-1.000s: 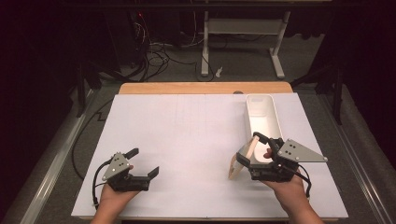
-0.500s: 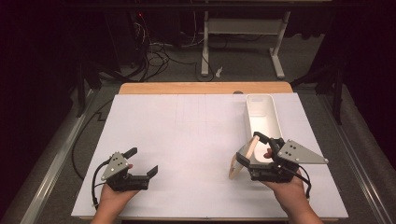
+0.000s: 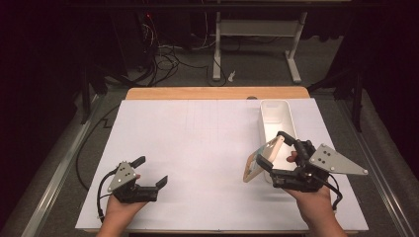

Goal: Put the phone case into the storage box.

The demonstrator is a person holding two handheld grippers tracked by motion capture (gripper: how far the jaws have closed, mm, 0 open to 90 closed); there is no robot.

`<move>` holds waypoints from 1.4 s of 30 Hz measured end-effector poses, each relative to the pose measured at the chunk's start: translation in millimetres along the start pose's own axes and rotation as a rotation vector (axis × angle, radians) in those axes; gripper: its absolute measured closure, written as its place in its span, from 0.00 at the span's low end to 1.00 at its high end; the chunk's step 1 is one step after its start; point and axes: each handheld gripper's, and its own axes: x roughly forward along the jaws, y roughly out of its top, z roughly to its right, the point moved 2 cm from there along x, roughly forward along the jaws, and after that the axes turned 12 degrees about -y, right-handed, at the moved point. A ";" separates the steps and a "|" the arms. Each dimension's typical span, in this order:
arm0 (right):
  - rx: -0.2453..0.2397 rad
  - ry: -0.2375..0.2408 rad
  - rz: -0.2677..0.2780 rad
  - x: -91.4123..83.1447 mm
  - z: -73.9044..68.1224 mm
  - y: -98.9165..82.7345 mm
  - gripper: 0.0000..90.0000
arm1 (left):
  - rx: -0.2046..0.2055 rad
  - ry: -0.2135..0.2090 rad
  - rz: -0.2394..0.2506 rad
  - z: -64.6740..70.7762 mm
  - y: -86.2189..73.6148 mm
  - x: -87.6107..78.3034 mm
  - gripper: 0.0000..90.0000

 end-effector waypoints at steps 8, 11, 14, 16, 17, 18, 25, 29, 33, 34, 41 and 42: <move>0.002 -0.058 0.025 -7.5 9.4 11.2 0.15 | -0.002 0.017 0.005 -0.6 -0.4 -0.7 0.00; -0.002 -0.084 0.039 -11.7 14.7 15.2 0.15 | -0.002 0.019 0.006 -0.6 -0.2 -0.8 0.00; -0.002 -0.098 0.049 -14.6 18.6 17.7 0.15 | 0.002 0.021 0.008 -0.4 0.1 -0.9 0.00; -0.004 -0.115 0.057 -17.2 21.8 19.9 0.15 | -0.001 0.019 0.010 -0.3 -0.1 -0.6 0.00; -0.002 -0.119 0.061 -18.1 23.0 20.6 0.15 | 0.000 0.019 0.007 -0.2 0.0 -0.5 0.00; -0.004 -0.125 0.067 -19.3 24.8 21.6 0.15 | 0.001 0.020 0.007 -0.1 0.2 -0.4 0.00; -0.015 -0.172 0.077 -25.2 32.5 24.7 0.15 | -0.003 0.015 0.023 0.9 1.6 -0.1 0.00; -0.010 -0.195 0.088 -28.4 38.6 25.2 0.15 | 0.010 0.014 0.022 1.4 1.5 0.9 0.00; -0.009 -0.221 0.093 -30.7 44.0 25.1 0.15 | 0.016 0.013 0.016 1.7 1.2 1.5 0.00; -0.006 -0.225 0.095 -31.3 45.1 25.1 0.15 | 0.012 0.004 0.016 1.9 1.3 1.6 0.00; 0.004 -0.256 0.117 -36.3 51.6 26.1 0.15 | 0.010 -0.028 0.017 4.0 0.1 4.5 0.01; 0.004 -0.260 0.119 -36.9 52.0 26.3 0.15 | 0.009 -0.027 0.019 4.1 0.1 4.5 0.01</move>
